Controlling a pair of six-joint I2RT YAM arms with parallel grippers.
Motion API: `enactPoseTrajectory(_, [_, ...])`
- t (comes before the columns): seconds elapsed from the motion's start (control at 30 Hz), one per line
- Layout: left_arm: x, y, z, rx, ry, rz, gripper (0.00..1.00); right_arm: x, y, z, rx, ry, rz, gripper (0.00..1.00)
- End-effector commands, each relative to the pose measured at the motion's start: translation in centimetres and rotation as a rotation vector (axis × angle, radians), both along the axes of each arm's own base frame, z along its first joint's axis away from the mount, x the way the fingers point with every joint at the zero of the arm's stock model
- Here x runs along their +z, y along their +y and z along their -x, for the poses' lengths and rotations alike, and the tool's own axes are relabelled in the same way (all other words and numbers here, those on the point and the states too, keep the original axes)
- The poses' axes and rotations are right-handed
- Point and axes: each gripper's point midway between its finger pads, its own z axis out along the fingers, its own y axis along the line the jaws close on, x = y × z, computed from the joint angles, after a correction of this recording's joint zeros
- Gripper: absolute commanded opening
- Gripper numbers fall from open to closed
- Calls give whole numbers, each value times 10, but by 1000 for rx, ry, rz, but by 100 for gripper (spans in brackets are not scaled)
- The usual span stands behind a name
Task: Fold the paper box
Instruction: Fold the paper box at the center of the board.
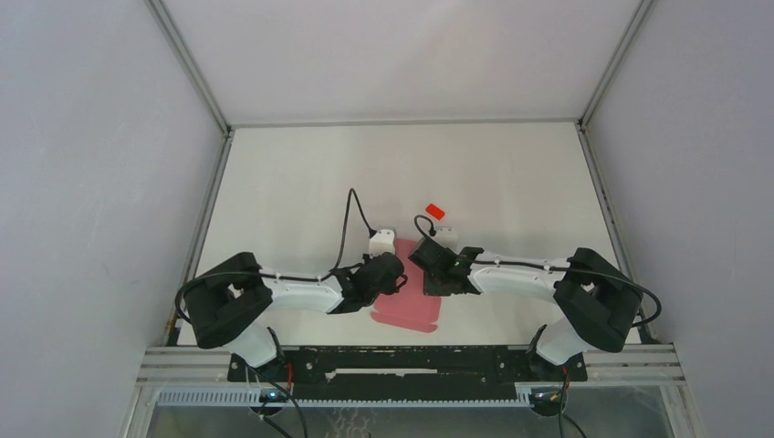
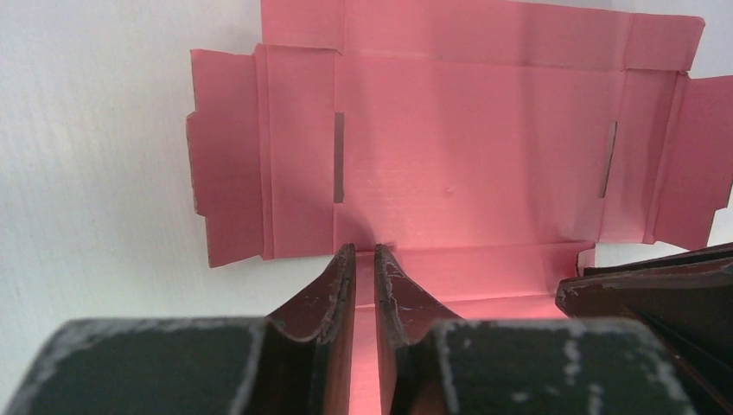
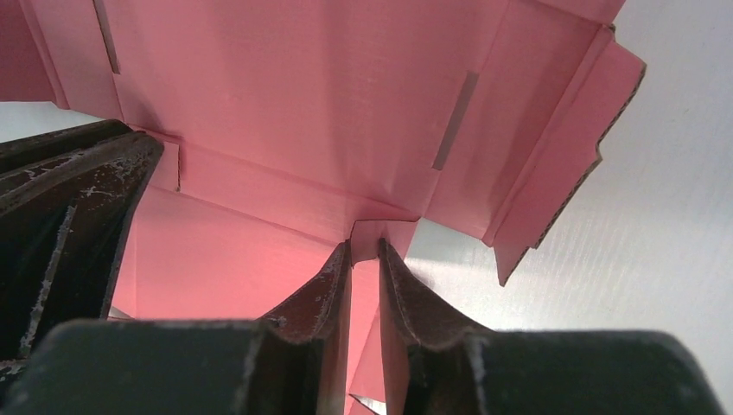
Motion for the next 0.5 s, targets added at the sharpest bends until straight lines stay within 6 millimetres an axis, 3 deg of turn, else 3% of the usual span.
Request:
enactPoseTrajectory(0.0, [7,-17,-1,-32,2,41,17,-7,12,-1,21,3,-17,24])
enactPoseTrajectory(0.47, [2,-20,0,-39,10,38,16,-22,13,4,33,45,-1,24])
